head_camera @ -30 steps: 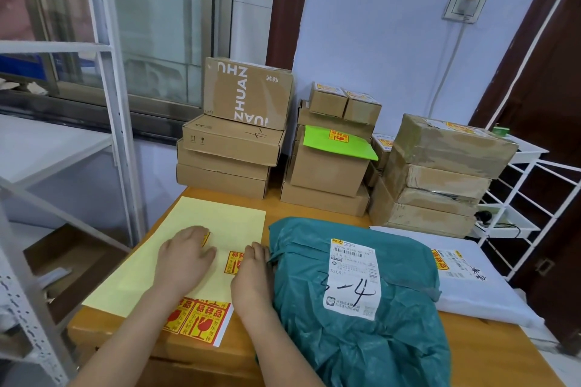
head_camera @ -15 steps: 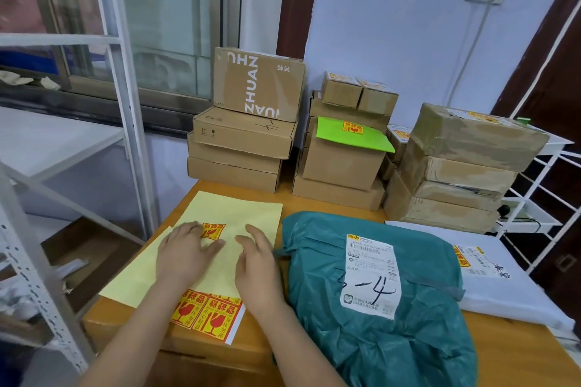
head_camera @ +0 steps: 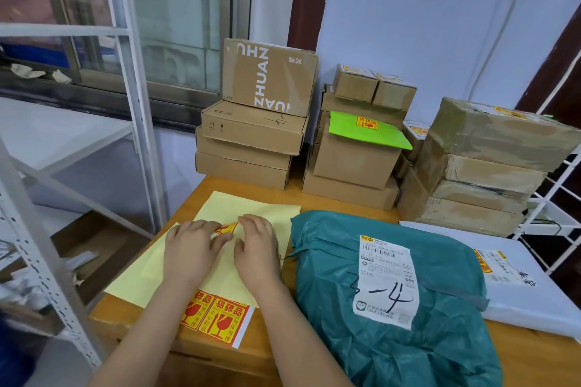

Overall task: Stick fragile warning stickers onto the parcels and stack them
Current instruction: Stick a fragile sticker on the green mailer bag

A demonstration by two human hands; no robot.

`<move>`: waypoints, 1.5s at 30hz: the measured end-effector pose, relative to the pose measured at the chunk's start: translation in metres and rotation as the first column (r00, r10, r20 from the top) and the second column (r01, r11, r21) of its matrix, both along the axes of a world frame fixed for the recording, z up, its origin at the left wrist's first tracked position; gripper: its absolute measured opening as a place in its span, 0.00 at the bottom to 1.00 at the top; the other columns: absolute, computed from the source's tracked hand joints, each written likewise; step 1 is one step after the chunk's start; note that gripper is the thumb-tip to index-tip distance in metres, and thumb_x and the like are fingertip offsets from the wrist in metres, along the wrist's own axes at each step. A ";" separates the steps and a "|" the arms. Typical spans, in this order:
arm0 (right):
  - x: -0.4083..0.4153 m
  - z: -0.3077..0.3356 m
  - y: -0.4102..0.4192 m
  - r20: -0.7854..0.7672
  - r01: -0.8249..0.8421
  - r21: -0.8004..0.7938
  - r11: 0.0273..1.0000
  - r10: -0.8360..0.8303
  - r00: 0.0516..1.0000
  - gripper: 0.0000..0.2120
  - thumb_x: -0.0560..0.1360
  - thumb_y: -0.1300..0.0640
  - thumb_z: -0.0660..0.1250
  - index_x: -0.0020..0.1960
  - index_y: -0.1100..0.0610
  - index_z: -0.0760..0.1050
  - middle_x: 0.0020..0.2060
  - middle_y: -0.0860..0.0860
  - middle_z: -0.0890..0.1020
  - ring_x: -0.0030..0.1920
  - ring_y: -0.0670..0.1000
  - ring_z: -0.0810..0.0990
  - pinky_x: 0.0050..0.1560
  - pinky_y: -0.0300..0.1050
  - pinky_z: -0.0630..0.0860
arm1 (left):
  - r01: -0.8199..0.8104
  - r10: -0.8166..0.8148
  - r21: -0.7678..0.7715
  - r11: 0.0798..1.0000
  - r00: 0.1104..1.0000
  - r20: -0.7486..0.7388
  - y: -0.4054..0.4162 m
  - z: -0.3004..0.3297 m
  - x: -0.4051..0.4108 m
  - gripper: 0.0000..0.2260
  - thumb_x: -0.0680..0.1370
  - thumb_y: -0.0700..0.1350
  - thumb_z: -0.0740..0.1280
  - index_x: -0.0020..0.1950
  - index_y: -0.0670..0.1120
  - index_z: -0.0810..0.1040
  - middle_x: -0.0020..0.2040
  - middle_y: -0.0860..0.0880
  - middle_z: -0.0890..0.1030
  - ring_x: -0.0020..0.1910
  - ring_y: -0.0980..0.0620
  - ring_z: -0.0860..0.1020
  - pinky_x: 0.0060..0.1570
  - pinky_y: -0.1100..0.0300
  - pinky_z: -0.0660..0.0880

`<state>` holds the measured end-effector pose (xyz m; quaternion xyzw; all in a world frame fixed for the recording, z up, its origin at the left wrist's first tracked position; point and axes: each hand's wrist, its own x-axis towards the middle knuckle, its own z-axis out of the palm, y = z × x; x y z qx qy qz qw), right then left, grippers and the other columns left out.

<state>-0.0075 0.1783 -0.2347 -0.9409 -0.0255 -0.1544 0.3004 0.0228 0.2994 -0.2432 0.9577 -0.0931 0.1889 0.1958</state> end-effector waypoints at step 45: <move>-0.004 0.002 -0.003 0.021 0.047 -0.046 0.998 -0.046 0.999 0.18 0.77 0.61 0.63 0.65 0.51 0.70 0.63 0.48 0.69 0.66 0.51 0.63 0.70 0.48 0.52 | 0.098 -0.065 -0.154 0.983 0.976 0.207 0.001 -0.001 0.000 0.05 0.76 0.43 0.69 0.46 0.43 0.83 0.43 0.48 0.80 0.44 0.47 0.75 0.44 0.52 0.69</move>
